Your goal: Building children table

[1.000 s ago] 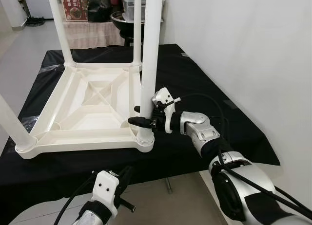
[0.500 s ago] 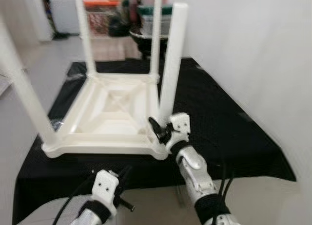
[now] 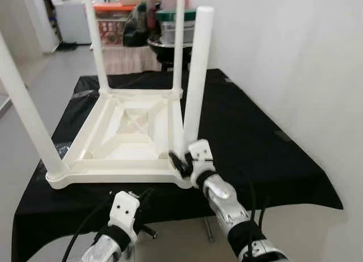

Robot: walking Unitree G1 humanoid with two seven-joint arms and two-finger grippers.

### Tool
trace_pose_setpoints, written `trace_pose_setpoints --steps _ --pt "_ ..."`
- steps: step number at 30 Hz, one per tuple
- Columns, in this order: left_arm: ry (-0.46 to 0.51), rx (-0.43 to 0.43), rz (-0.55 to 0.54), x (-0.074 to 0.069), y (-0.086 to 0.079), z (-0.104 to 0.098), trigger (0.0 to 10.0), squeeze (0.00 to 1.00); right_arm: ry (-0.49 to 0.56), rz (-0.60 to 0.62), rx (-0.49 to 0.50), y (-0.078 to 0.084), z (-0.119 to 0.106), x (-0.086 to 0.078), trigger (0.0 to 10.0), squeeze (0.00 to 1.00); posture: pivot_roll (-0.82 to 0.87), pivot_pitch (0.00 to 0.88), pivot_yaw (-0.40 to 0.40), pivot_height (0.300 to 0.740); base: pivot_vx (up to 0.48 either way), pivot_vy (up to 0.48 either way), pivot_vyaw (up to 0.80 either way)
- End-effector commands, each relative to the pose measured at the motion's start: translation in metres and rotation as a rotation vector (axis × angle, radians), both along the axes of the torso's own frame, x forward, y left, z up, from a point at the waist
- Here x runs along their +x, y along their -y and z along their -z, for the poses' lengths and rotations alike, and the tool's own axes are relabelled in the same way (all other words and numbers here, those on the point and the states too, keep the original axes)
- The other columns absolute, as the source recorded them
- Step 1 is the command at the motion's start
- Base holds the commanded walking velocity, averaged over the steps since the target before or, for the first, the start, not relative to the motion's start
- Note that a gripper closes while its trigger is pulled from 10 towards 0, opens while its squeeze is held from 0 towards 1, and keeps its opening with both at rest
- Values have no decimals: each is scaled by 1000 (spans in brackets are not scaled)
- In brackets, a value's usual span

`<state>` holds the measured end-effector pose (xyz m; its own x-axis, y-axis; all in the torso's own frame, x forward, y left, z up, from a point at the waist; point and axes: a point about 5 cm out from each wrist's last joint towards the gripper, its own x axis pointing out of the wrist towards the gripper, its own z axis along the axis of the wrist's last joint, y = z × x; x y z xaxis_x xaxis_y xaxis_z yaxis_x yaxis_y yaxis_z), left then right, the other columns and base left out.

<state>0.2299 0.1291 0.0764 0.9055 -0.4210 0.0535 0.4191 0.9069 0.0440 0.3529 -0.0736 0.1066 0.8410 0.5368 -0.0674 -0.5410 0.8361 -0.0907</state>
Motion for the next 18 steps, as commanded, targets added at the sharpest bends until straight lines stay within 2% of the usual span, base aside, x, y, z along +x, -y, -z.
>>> trace_pose_setpoints --steps 1,4,5,6,11,13,14,18 --pt "-9 -5 2 2 2 1 10000 0 67 -154 2 -7 -35 13 10000 1000 70 21 -47 740 0 0 0" --pt "-9 -5 3 3 3 1 10000 0 85 -215 -14 -9 -44 14 10000 1000 70 21 -48 740 0 0 0" --pt "-8 -6 3 3 3 2 10000 0 99 -249 -27 -10 -49 15 10000 808 70 20 -49 740 0 0 0" --pt "-7 -6 2 4 3 2 10000 0 117 -293 -46 -9 -61 20 10000 0 71 20 -50 740 0 0 0" --pt "-7 -6 1 4 3 2 10000 0 127 -346 -78 -5 -74 26 10000 0 78 15 -53 740 0 0 0" --pt "-7 -6 0 4 4 3 10000 0 92 -434 -101 -1 -76 27 9686 0 81 14 -55 740 0 0 0" --pt "-7 -6 0 4 4 3 10000 0 75 -458 -109 0 -74 27 0 0 82 14 -57 740 0 0 0" --pt "-5 -7 -2 3 5 3 10000 0 54 -457 -103 3 -70 27 0 0 82 15 -57 740 0 0 0"
